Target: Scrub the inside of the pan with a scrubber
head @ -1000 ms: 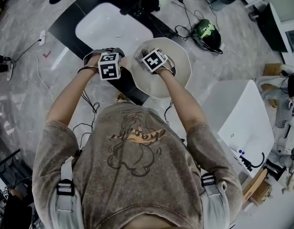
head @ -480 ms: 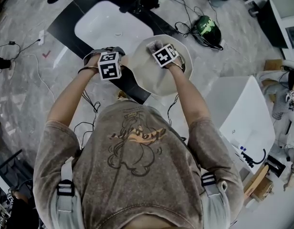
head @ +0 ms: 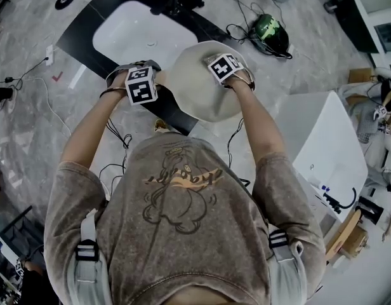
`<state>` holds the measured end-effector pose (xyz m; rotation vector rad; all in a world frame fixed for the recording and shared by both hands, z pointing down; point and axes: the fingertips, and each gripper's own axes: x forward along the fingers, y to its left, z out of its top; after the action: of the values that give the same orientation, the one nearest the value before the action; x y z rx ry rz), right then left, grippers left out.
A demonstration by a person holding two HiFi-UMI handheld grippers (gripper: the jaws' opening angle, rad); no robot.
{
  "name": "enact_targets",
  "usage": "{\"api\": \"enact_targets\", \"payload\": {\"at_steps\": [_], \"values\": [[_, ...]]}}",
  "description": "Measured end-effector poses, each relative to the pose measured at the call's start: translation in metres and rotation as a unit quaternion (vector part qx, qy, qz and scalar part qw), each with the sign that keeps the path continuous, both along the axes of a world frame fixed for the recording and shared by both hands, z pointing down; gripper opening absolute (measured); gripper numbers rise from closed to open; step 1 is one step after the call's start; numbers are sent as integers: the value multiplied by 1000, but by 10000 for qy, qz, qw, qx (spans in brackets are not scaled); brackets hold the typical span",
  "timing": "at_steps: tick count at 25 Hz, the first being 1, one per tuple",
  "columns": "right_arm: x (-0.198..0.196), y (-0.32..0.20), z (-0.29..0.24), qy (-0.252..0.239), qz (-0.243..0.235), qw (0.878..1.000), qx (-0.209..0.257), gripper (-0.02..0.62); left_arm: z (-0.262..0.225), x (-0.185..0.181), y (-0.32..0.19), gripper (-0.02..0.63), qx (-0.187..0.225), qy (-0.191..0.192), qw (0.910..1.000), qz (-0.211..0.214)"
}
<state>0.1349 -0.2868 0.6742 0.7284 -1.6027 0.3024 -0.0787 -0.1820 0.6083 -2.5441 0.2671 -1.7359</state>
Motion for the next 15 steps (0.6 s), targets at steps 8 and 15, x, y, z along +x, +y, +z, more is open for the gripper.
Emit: {"api": "enact_targets", "payload": {"at_steps": [8,15], "values": [[21,28,5,892,-465,9938,-465,86,1,0,1,236,14,-12,10000,-36],[24,54,9,775,-531,9921,-830,86,1,0,0,236,25,-22,10000,-53]]}}
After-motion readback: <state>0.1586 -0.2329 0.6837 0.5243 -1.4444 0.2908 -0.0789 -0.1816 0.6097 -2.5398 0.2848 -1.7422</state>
